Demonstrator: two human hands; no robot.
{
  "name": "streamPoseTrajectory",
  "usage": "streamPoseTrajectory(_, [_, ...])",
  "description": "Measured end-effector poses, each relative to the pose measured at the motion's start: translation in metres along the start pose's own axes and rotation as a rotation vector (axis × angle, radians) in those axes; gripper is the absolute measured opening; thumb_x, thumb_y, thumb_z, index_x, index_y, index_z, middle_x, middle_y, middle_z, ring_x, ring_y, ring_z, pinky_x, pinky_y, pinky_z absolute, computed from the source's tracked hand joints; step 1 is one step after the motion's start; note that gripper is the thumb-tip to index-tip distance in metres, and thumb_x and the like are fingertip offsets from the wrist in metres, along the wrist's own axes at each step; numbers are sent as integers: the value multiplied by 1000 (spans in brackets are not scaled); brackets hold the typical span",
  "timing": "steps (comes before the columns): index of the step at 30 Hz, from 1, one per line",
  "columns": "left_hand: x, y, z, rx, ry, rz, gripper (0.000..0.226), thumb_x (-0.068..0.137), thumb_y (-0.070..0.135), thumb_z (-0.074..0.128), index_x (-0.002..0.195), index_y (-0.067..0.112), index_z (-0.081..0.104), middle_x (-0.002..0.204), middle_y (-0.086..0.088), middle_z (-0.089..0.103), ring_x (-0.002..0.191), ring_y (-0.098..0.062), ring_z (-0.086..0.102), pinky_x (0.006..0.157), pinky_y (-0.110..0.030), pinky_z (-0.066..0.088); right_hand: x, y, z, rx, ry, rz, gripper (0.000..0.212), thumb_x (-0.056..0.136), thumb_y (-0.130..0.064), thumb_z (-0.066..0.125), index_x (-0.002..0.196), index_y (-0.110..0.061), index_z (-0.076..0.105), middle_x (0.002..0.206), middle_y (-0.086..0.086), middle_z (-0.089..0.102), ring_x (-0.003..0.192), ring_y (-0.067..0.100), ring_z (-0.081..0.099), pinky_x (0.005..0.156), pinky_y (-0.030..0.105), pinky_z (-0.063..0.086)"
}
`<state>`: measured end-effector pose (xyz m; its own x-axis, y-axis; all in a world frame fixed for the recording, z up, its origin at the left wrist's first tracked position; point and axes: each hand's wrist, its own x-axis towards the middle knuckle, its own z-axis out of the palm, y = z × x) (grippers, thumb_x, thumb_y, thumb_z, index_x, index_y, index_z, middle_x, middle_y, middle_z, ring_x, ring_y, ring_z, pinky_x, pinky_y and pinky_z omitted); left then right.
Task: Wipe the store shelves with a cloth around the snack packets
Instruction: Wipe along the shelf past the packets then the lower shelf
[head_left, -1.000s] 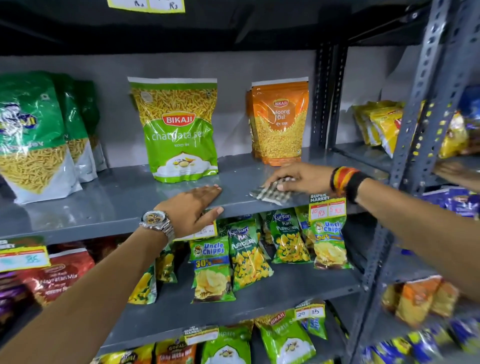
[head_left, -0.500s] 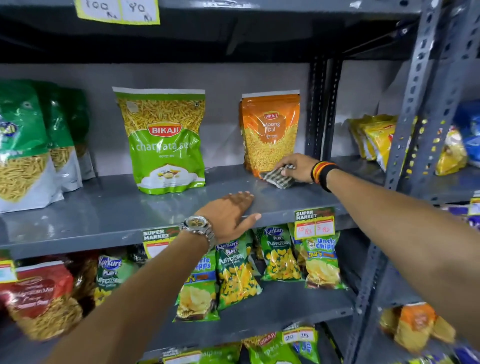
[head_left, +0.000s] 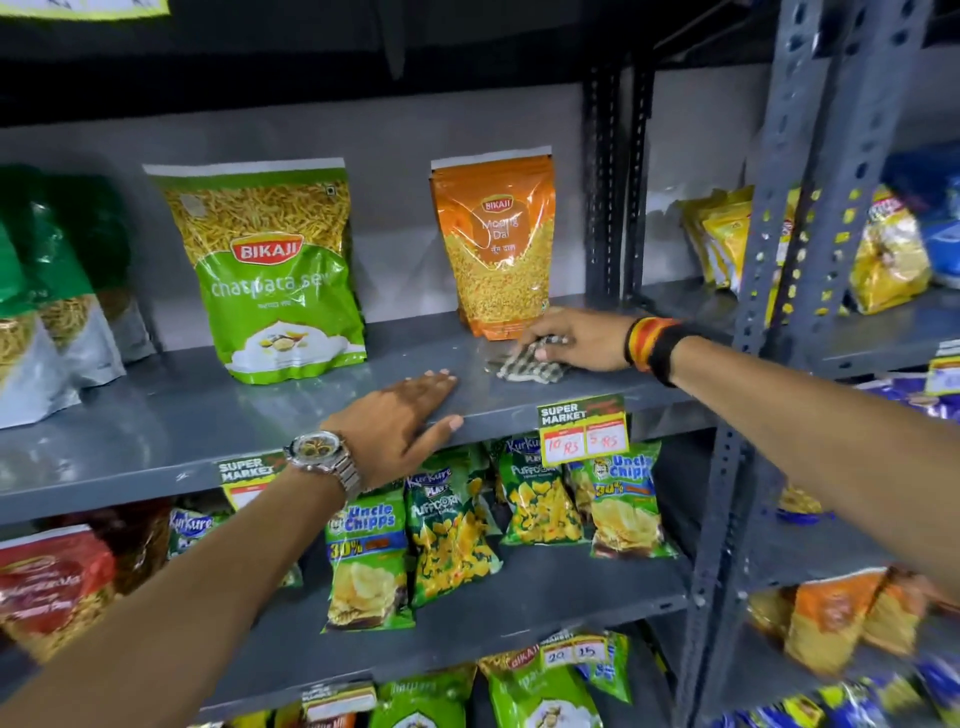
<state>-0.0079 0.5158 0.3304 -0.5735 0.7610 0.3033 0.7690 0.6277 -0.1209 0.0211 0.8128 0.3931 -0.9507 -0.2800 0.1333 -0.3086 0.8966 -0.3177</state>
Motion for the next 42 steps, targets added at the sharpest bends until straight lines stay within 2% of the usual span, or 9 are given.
streamPoseTrajectory(3, [2, -1, -2, 9, -3, -12, 79, 96, 67, 13, 157, 18, 25, 162, -3, 33, 146, -19, 35, 117, -34, 29, -32, -9, -17, 64, -173, -64, 26, 96, -30, 53, 119, -36, 63, 112, -8, 60, 100, 26, 60, 86, 34, 50])
streamPoseTrajectory(5, [-1, -2, -1, 5, -5, -19, 79, 96, 67, 14, 157, 18, 25, 161, -3, 33, 145, -19, 35, 117, -35, 29, -29, -5, -25, 118, -111, -26, 25, 96, -29, 55, 117, -37, 65, 116, -1, 66, 100, 34, 63, 85, 36, 55])
streamPoseTrajectory(7, [-3, -3, 0, 1, -10, -14, 80, 96, 67, 13, 156, 17, 26, 161, -3, 33, 145, -19, 36, 118, -36, 30, -19, 4, -23, 109, 8, 32, 26, 97, -22, 54, 120, -29, 65, 127, 4, 63, 105, 25, 61, 80, 16, 49])
streamPoseTrajectory(13, [-1, -1, -1, 0, -8, -7, 81, 96, 69, 12, 156, 17, 27, 161, -4, 34, 146, -18, 35, 119, -36, 30, -30, 15, 4, -11, 97, 77, 28, 98, -27, 48, 122, -36, 61, 118, 6, 55, 112, 26, 53, 97, 37, 40])
streamPoseTrajectory(17, [-3, -3, 0, -8, -13, -5, 82, 95, 69, 11, 156, 16, 28, 160, -5, 35, 145, -19, 36, 119, -37, 31, -89, 2, -5, 40, -50, -40, 26, 96, -32, 51, 119, -40, 61, 112, -2, 54, 106, 11, 56, 93, 26, 45])
streamPoseTrajectory(20, [-1, 1, -4, -9, -22, -1, 86, 93, 70, 10, 156, 15, 27, 160, -6, 35, 145, -20, 37, 118, -35, 28, -99, 13, -26, 74, 71, 31, 27, 97, -26, 52, 120, -32, 63, 114, -3, 57, 104, 14, 57, 93, 31, 46])
streamPoseTrajectory(34, [65, 69, -3, -41, -55, 138, 68, 104, 56, 22, 159, 18, 16, 166, -4, 21, 150, -18, 25, 118, -33, 22, 37, 101, -35, 83, 566, 467, 26, 92, -15, 53, 99, -31, 73, 119, 10, 67, 111, 29, 59, 99, 28, 48])
streamPoseTrajectory(39, [68, 68, 2, -56, -47, 129, 70, 101, 61, 18, 160, 24, 10, 167, 2, 17, 151, -14, 20, 121, -37, 25, 72, 130, -43, 82, 514, 488, 27, 93, -14, 52, 110, -23, 71, 122, 7, 67, 112, 29, 60, 98, 29, 47])
streamPoseTrajectory(42, [69, 69, 3, -53, -21, 148, 68, 103, 58, 21, 160, 21, 12, 166, 0, 17, 152, -14, 18, 120, -25, 8, 96, 148, -40, 94, 431, 470, 28, 92, -10, 51, 107, -22, 71, 122, 9, 67, 111, 29, 61, 100, 32, 48])
